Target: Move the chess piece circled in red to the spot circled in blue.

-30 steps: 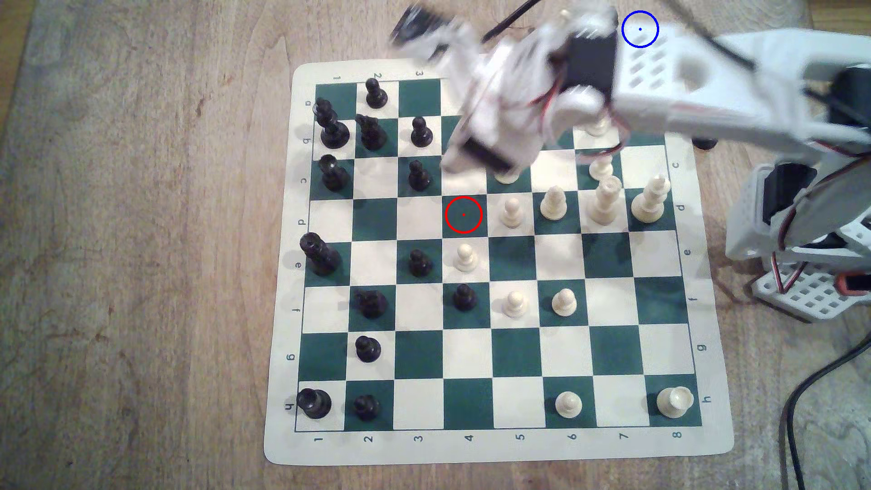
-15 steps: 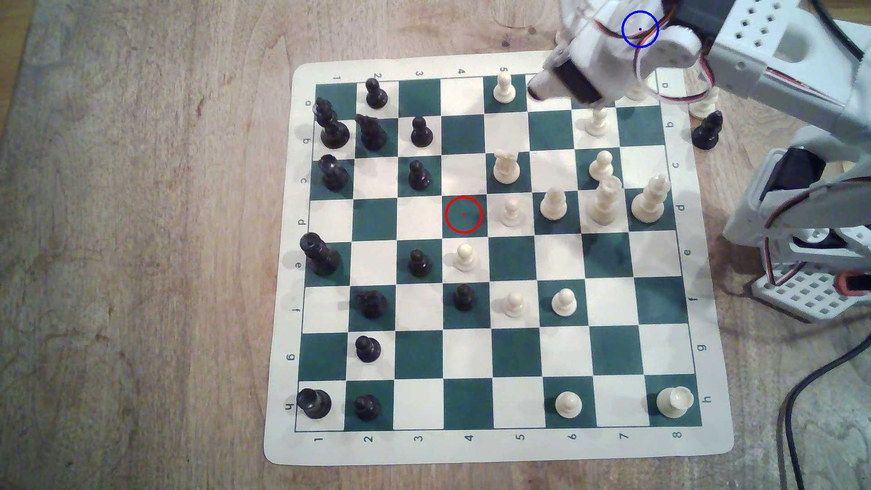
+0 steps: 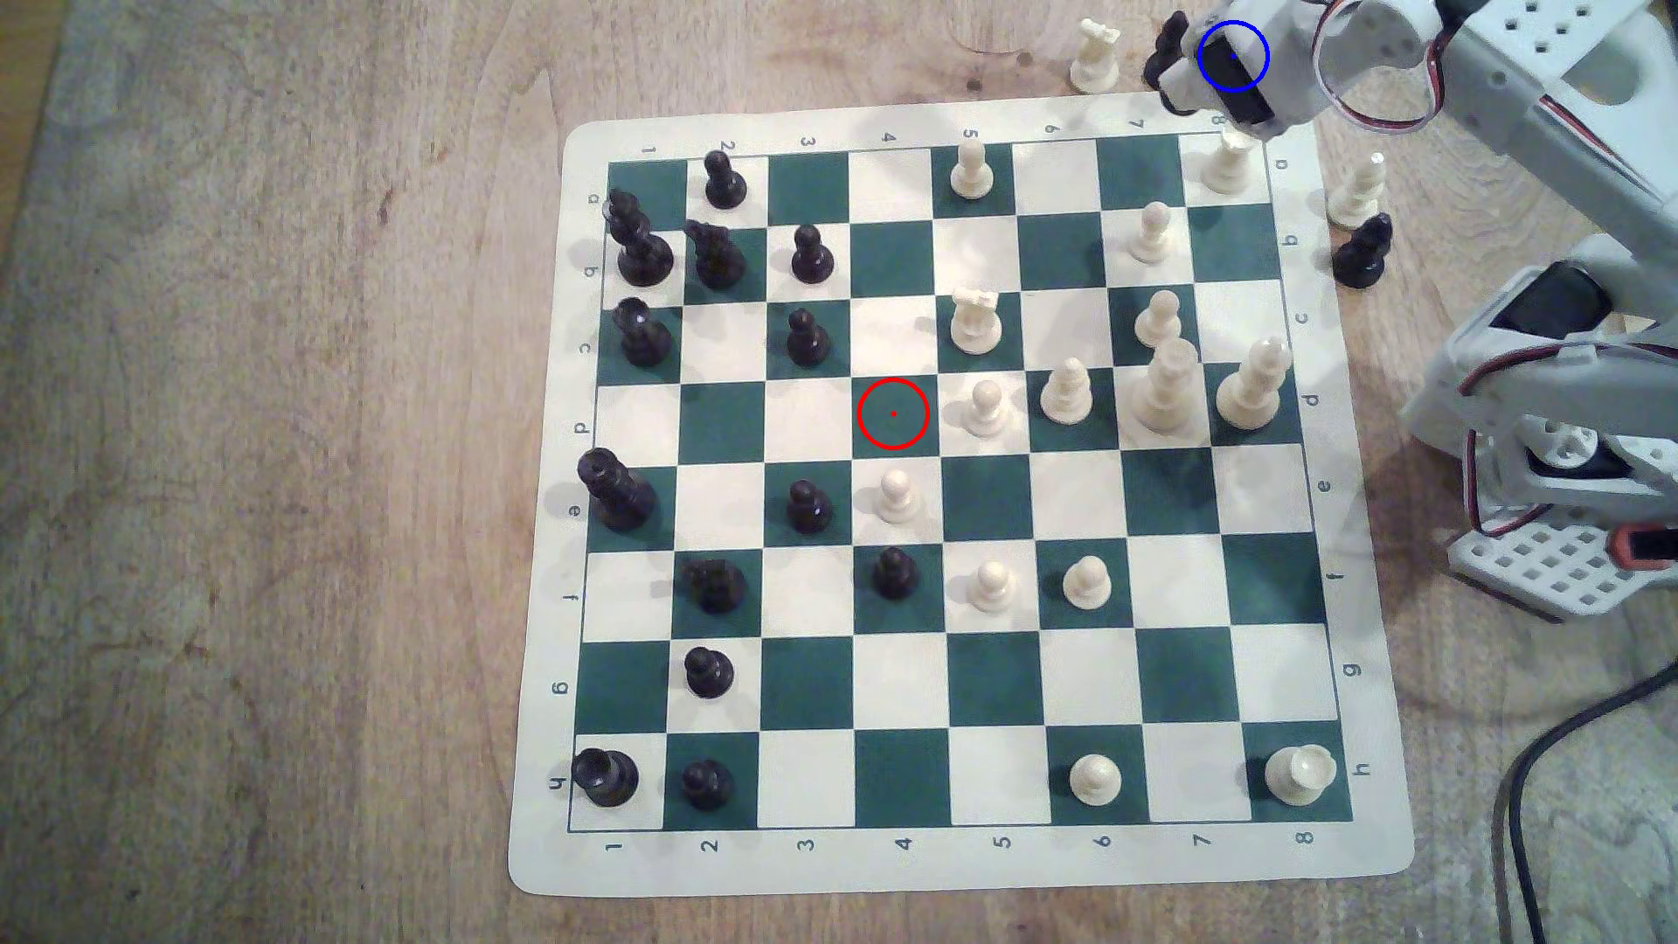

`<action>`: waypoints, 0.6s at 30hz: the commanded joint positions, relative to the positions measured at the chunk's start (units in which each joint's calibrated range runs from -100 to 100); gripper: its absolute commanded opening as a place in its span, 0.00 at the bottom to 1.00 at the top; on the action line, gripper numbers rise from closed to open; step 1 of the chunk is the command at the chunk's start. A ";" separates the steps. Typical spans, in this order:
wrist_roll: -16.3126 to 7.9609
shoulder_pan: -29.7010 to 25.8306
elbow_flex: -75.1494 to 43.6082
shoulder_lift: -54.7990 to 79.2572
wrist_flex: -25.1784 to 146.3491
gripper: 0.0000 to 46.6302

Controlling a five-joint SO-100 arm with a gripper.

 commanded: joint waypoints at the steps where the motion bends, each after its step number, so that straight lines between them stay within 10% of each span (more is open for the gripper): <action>1: 0.63 4.28 -0.52 -1.37 -1.52 0.01; 18: 2.78 11.09 4.73 10.43 -15.12 0.01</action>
